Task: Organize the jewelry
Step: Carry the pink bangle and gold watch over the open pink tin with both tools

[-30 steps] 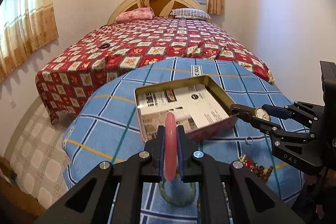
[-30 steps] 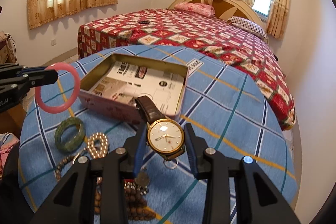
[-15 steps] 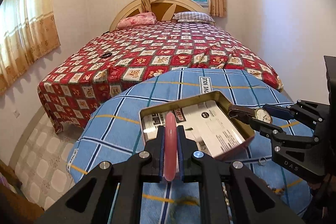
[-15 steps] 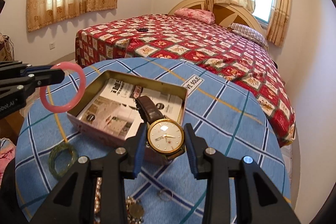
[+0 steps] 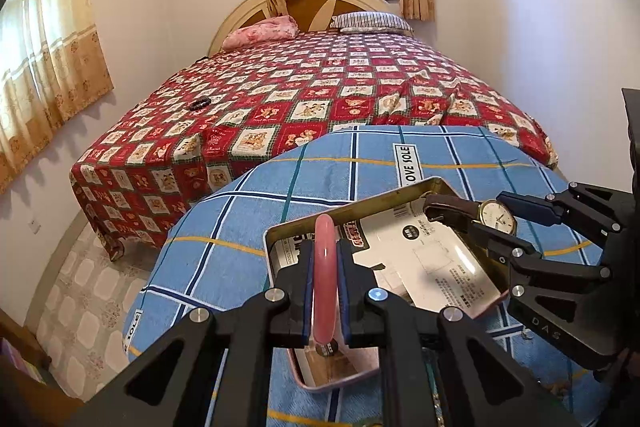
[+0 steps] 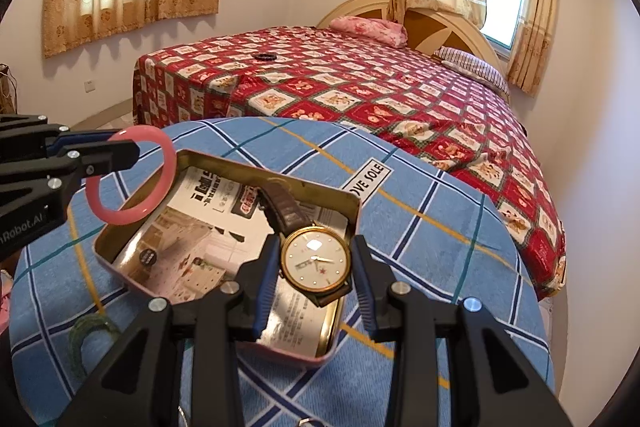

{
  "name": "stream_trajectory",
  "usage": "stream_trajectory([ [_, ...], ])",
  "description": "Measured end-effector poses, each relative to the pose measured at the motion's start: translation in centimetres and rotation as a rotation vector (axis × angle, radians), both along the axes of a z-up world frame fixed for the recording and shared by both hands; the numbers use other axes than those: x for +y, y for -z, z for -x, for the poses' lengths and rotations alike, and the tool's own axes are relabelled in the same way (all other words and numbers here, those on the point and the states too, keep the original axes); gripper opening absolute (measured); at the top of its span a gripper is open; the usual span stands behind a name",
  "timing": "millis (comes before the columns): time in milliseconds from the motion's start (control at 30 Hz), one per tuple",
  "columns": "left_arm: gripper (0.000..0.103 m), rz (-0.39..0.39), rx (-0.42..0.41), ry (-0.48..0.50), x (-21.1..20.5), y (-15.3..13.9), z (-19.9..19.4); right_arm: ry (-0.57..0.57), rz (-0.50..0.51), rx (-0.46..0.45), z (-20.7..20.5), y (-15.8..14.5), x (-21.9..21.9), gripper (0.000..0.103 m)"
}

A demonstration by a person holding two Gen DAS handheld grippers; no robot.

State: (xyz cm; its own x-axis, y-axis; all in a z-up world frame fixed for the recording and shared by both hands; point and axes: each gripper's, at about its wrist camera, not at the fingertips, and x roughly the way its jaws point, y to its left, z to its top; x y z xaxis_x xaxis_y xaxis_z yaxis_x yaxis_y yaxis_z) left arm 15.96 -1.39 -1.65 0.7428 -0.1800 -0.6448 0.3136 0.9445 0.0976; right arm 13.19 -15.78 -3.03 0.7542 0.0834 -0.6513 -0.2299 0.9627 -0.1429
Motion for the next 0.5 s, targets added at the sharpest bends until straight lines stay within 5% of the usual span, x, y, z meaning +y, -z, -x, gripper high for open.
stream_trajectory([
  [500, 0.01, -0.032, 0.059, -0.005, -0.7, 2.7, -2.7, 0.002, 0.015, 0.026, -2.1, 1.6, 0.8, 0.038],
])
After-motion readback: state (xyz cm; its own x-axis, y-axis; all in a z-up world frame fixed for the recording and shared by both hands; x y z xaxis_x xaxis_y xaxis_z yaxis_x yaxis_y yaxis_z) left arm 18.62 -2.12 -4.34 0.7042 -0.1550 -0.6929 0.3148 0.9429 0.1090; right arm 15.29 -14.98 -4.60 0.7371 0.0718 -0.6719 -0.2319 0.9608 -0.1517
